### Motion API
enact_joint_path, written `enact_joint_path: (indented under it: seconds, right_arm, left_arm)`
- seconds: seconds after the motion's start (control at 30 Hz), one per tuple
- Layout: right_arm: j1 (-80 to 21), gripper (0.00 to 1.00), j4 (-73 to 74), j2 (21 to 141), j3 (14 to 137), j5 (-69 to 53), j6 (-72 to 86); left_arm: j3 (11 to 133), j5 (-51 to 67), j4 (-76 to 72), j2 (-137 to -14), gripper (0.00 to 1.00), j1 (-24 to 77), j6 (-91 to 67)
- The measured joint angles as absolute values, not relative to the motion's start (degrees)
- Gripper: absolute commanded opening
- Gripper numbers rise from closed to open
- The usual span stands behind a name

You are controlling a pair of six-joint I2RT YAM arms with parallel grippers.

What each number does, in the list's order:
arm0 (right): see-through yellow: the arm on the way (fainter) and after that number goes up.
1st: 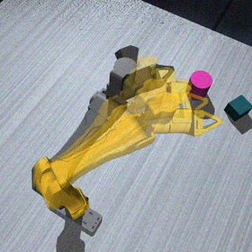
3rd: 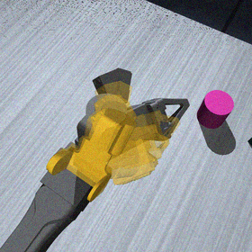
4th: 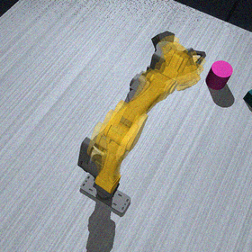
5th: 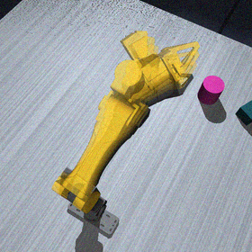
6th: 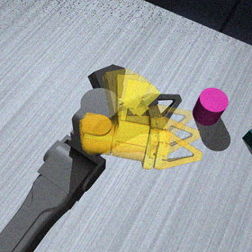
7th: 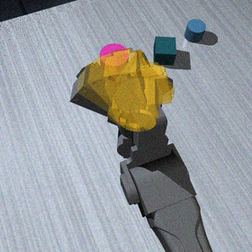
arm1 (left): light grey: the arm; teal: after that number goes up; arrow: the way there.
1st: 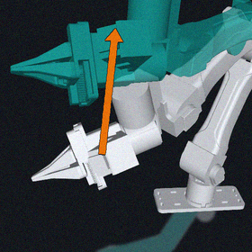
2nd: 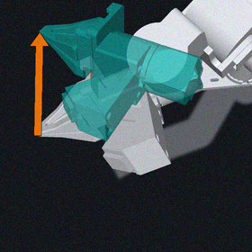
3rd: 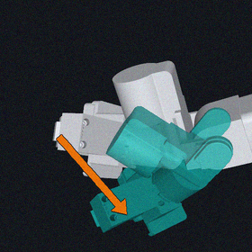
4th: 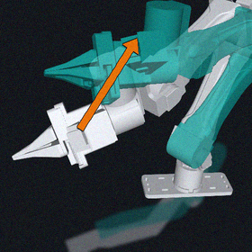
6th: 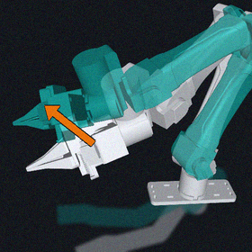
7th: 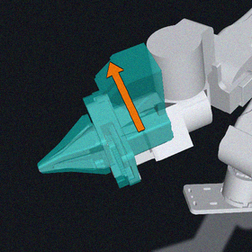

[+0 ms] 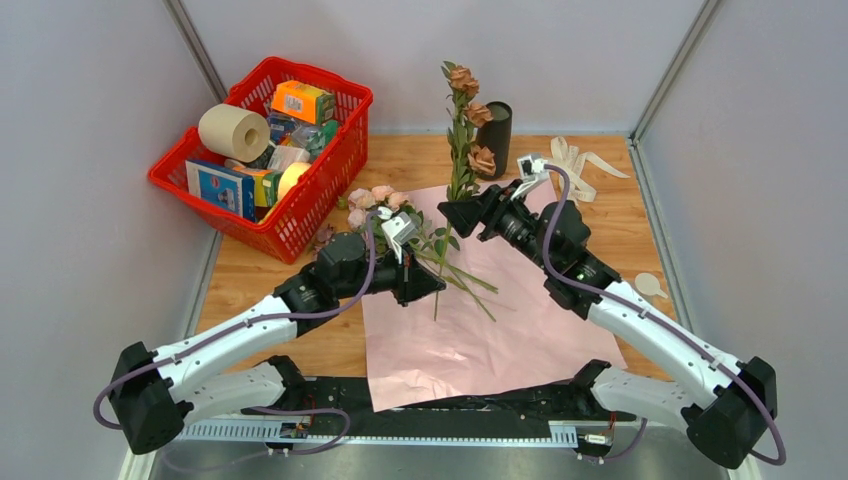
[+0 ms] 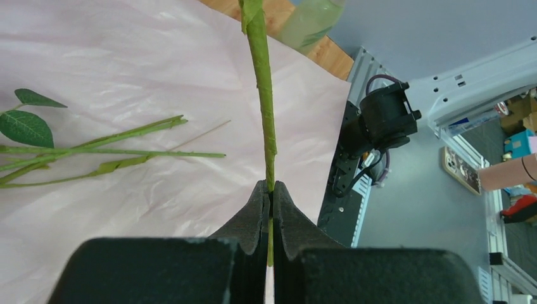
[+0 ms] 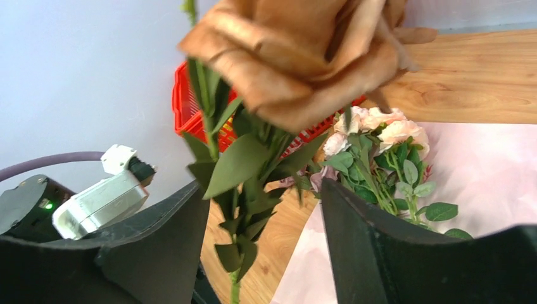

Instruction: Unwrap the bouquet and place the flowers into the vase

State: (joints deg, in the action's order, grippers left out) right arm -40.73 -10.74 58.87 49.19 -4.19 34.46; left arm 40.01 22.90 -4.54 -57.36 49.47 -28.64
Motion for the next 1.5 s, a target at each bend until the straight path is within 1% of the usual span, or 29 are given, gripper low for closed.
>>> enact_joint_path:
  seconds: [0.07, 0.13, 0.17, 0.3, 0.37, 0.4, 0.43, 0.47, 0.5, 0.53, 0.57, 0.8, 1.03, 1.2, 1.27, 1.37, 1.5]
  right_arm:
    - [-40.2, 0.64, -9.9, 59.9, 50.2, -4.6, 33.7]
    - [-39.5, 0.57, -9.5, 60.8, 50.9, -5.1, 33.2]
    - [-39.1, 0.51, -9.2, 61.6, 51.4, -5.5, 33.0]
    - [-38.4, 0.2, -8.4, 63.5, 52.9, -6.8, 32.2]
    - [-38.1, 0.08, -8.0, 63.7, 53.3, -7.3, 31.7]
    - [-38.0, 0.04, -7.7, 63.7, 53.6, -7.8, 31.7]
    - [-38.0, 0.0, -7.5, 63.7, 53.9, -8.2, 31.3]
    - [-38.0, 0.0, -7.4, 63.7, 54.2, -8.8, 31.1]
    - [-37.8, 0.0, -7.3, 63.8, 54.7, -8.8, 30.5]
    - [-37.3, 0.0, -7.3, 63.9, 55.4, -8.8, 29.9]
    - [-36.6, 0.0, -7.3, 64.1, 56.2, -8.6, 29.5]
    - [-31.0, 0.0, -9.8, 66.8, 63.8, -4.8, 23.7]
    - [-27.6, 0.0, -24.2, 72.2, 68.2, 1.4, 10.1]
    - [-23.7, 0.0, -32.0, 79.6, 73.5, 1.5, 2.8]
    - [-22.2, 0.03, -34.6, 82.4, 75.6, 0.8, 0.8]
    - [-20.0, 0.04, -38.5, 86.0, 78.8, -1.0, -1.7]
    - [-17.9, 0.03, -42.2, 90.9, 84.3, -2.3, -3.3]
  left_arm:
    - [40.0, 22.3, -3.7, -56.9, 0.0, 49.5, -27.8]
    - [40.0, 21.8, -2.6, -56.6, 0.0, 49.5, -26.9]
    - [40.0, 21.5, -2.1, -56.5, 0.0, 49.5, -26.5]
    - [40.0, 20.5, -0.6, -56.5, 0.0, 49.5, -25.5]
    - [40.0, 19.7, 0.2, -56.3, 0.05, 49.5, -25.1]
    - [40.0, 18.7, 1.0, -56.3, 0.2, 49.5, -24.9]
    - [40.0, 18.0, 1.4, -56.3, 0.41, 49.5, -24.6]
    - [40.1, 17.0, 1.9, -56.3, 0.48, 49.5, -24.1]
    - [40.2, 15.7, 2.8, -56.2, 0.59, 49.5, -23.8]
    - [40.6, 14.3, 4.2, -56.2, 0.64, 49.5, -23.6]
    - [40.9, 13.3, 5.4, -56.2, 0.67, 49.5, -23.4]
    - [47.5, 3.2, 17.7, -55.6, 0.69, 49.5, -22.7]
    - [52.9, -7.9, 29.3, -48.6, 0.71, 49.5, -20.5]
    - [52.0, -15.6, 33.4, -43.5, 0.71, 49.5, -18.8]
    - [50.1, -17.5, 33.6, -41.8, 0.71, 49.5, -18.6]
    - [46.7, -19.0, 34.8, -39.8, 0.72, 49.5, -18.1]
    - [45.8, -20.1, 35.6, -40.2, 0.72, 49.5, -17.6]
